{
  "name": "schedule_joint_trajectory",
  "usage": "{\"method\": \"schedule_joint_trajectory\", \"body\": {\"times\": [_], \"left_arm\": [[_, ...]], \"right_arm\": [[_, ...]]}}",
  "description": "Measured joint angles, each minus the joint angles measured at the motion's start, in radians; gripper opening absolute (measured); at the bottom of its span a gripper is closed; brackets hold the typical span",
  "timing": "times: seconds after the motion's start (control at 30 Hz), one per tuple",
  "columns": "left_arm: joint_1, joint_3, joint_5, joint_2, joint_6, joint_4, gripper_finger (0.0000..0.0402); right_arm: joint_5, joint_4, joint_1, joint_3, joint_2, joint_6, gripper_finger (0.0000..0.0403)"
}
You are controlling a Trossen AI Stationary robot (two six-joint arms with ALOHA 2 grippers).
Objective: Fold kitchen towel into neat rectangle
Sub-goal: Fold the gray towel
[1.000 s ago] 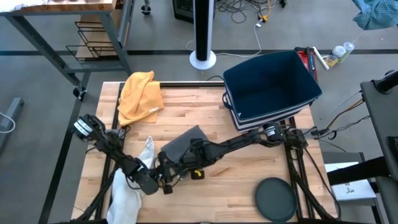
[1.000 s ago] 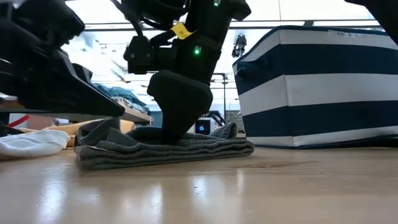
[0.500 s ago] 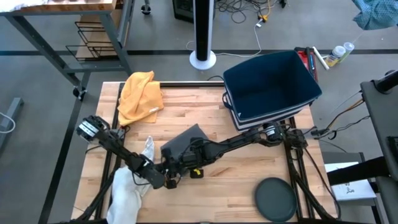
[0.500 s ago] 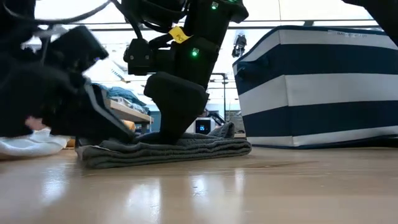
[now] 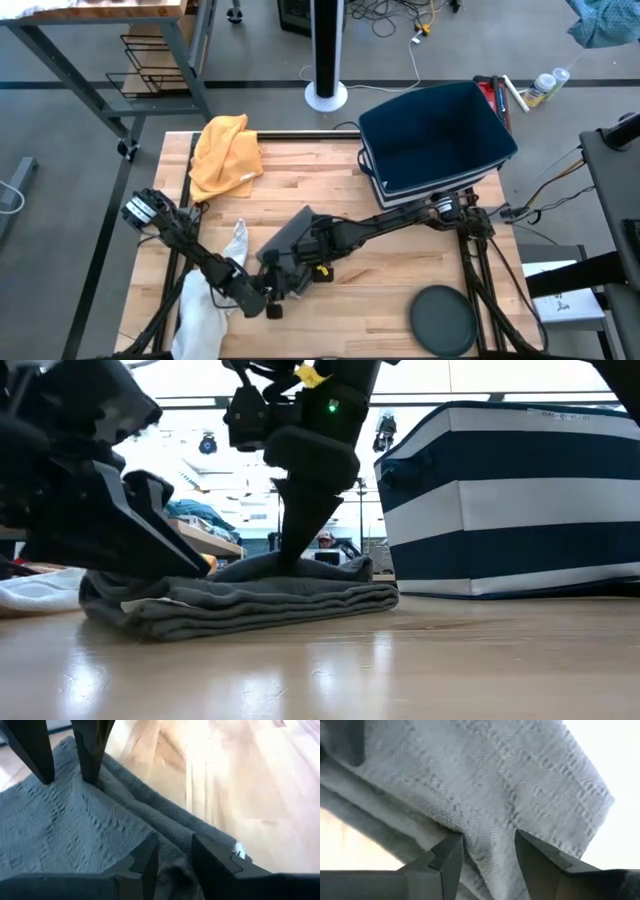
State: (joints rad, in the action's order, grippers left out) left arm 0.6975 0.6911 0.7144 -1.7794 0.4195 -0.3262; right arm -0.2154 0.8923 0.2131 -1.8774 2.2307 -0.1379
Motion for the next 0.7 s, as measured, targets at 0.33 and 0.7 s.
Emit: {"method": "schedule_joint_trajectory", "body": {"times": [0.33, 0.7], "left_arm": [[0.000, 0.019, 0.005, 0.024, 0.000, 0.076, 0.0116], [-0.025, -0.081, 0.062, 0.237, 0.030, 0.242, 0.0102]], "right_arm": [[0.043, -0.072, 0.004, 0.022, 0.006, -0.010, 0.0170], [0.059, -0.249, 0.024, 0.121, 0.008, -0.035, 0.0172]]}}
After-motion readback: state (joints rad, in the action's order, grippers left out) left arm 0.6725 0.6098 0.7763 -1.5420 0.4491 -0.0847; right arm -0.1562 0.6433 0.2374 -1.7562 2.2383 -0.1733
